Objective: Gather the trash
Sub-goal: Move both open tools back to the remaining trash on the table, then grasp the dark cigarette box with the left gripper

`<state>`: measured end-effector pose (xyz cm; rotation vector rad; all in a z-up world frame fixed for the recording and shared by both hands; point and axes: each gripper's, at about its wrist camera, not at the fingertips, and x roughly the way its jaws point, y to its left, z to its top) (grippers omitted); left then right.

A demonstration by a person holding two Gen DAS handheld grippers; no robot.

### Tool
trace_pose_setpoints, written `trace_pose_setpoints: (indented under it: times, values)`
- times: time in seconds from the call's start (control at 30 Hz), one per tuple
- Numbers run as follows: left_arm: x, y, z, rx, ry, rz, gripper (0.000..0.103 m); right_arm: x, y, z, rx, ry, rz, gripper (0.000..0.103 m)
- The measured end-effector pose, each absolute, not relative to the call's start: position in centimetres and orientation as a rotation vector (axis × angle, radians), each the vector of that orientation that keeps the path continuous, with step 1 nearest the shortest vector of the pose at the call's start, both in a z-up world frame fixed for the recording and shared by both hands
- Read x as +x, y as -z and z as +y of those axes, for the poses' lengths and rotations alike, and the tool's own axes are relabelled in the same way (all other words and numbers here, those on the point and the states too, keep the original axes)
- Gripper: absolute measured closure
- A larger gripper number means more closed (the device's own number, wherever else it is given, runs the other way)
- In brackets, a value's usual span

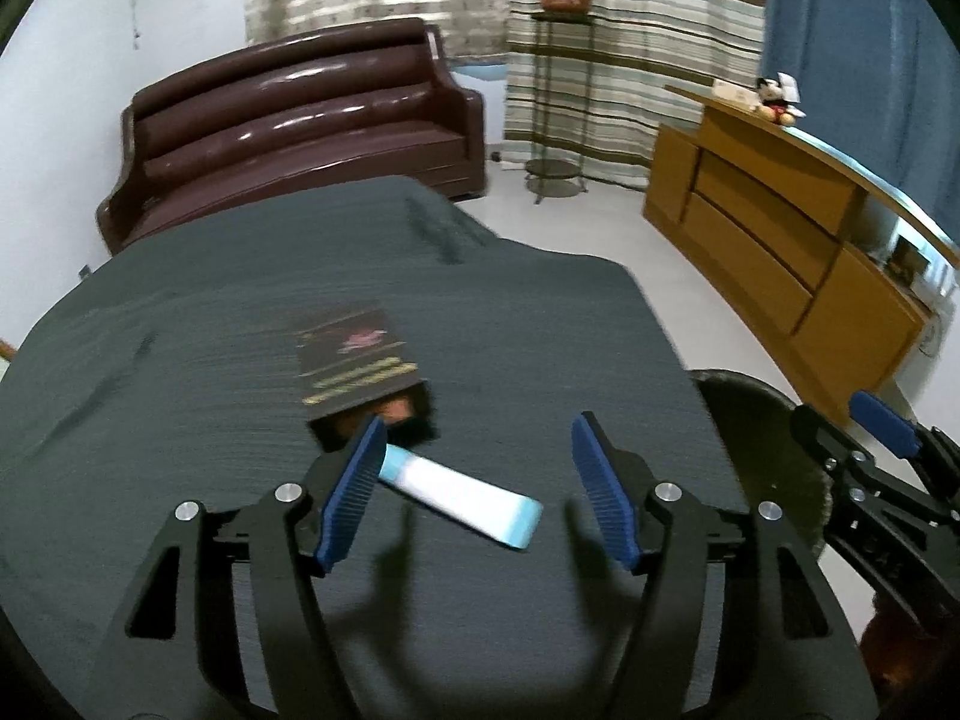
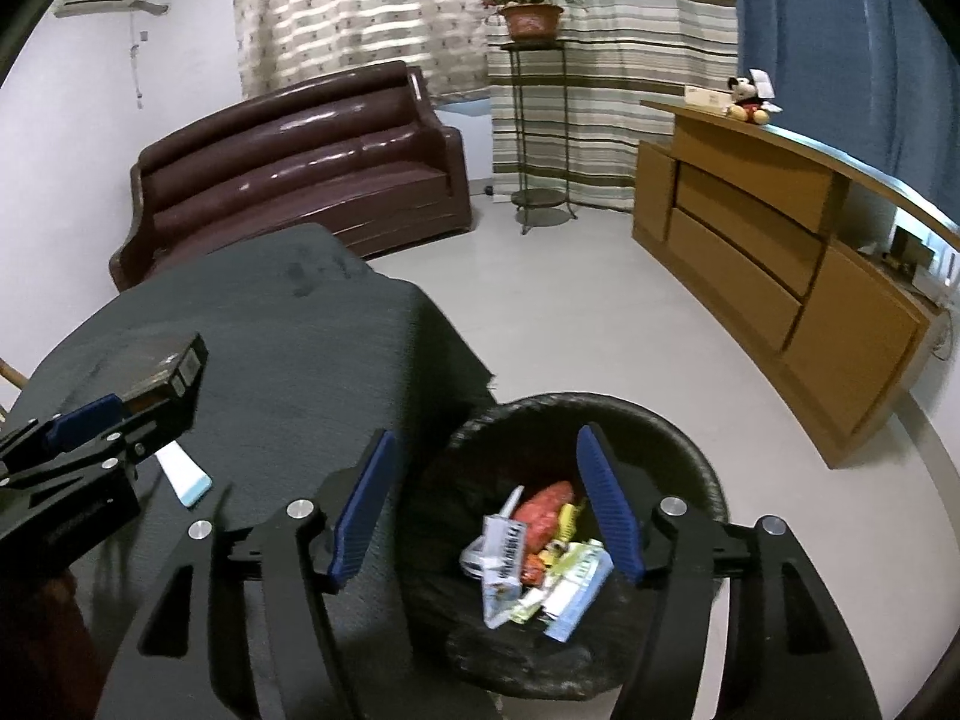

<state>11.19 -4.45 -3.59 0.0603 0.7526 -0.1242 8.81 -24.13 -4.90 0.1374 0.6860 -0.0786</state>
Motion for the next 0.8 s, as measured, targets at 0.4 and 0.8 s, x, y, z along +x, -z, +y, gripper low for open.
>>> trace_pose_setpoints:
  times: [0.4, 0.8]
  values:
    - [13.5, 4.2, -2.4, 0.032, 0.05, 0.784, 0.033, 11.5, 4.9, -21.8, 0.136, 0.018, 0.704, 0.039]
    - [15.8, 5.2, -1.1, 0.01, 0.017, 0.833, 0.032, 12.9, 5.2, -21.2, 0.139, -0.013, 0.721, 0.039]
